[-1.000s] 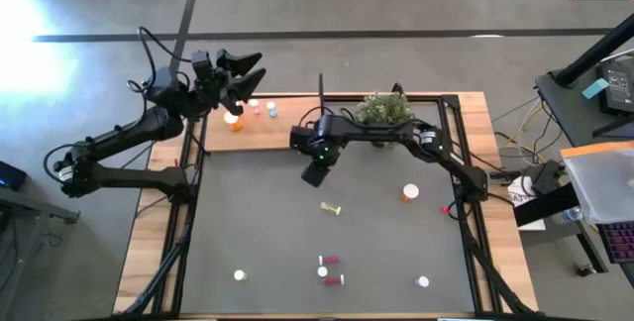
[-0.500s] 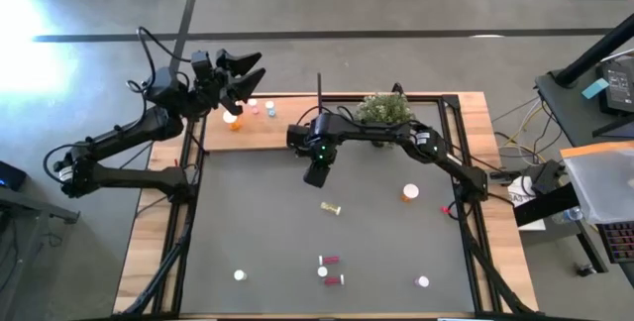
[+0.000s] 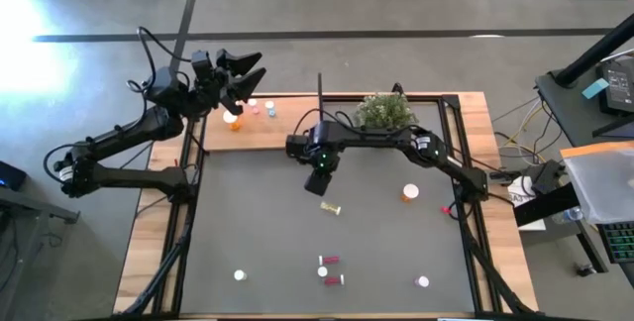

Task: Pick and place medicine bottles onto shelf by color
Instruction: Move the top small pink pill bottle to the center of the table

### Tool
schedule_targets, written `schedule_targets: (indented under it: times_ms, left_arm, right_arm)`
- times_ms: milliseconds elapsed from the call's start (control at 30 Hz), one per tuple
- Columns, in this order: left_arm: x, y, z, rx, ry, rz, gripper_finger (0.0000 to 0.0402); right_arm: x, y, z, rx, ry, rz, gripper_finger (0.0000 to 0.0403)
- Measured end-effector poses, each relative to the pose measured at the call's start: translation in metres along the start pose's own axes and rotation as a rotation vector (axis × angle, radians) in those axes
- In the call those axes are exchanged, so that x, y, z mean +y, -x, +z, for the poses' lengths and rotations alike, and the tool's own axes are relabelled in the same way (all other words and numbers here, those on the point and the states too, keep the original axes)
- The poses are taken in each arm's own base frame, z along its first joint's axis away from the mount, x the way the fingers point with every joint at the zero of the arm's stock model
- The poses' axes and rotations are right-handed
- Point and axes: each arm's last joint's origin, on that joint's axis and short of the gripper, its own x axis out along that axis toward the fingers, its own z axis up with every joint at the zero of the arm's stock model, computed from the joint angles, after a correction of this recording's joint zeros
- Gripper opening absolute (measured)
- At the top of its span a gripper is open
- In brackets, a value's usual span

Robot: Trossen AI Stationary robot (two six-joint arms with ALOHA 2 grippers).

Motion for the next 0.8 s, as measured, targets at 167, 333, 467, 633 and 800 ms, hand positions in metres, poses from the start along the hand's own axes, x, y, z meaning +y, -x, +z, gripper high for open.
schedule_targets:
  times_ms: [167, 333, 467, 633, 800]
  left_arm:
    - [0.0, 0.0, 0.0, 0.0, 0.001, 0.0, 0.0283]
    - [0.0, 0.0, 0.0, 0.0, 0.036, -0.001, 0.0283]
    - [0.0, 0.0, 0.0, 0.001, 0.107, 0.0, 0.0283]
    - [0.0, 0.0, 0.0, 0.001, 0.114, -0.001, 0.0283]
    - [0.0, 0.0, 0.0, 0.001, 0.164, 0.0, 0.0283]
  right_arm:
    - [0.015, 0.0, -0.004, -0.002, 0.072, 0.001, 0.0109]
    - [0.023, -0.001, -0.007, -0.003, 0.128, 0.002, 0.0109]
    - [0.024, -0.001, -0.001, -0.069, 0.211, -0.014, 0.0109]
    - [0.027, 0.0, 0.007, -0.152, 0.332, -0.007, 0.0109]
    - [0.027, 0.0, 0.01, -0.18, 0.388, -0.008, 0.0109]
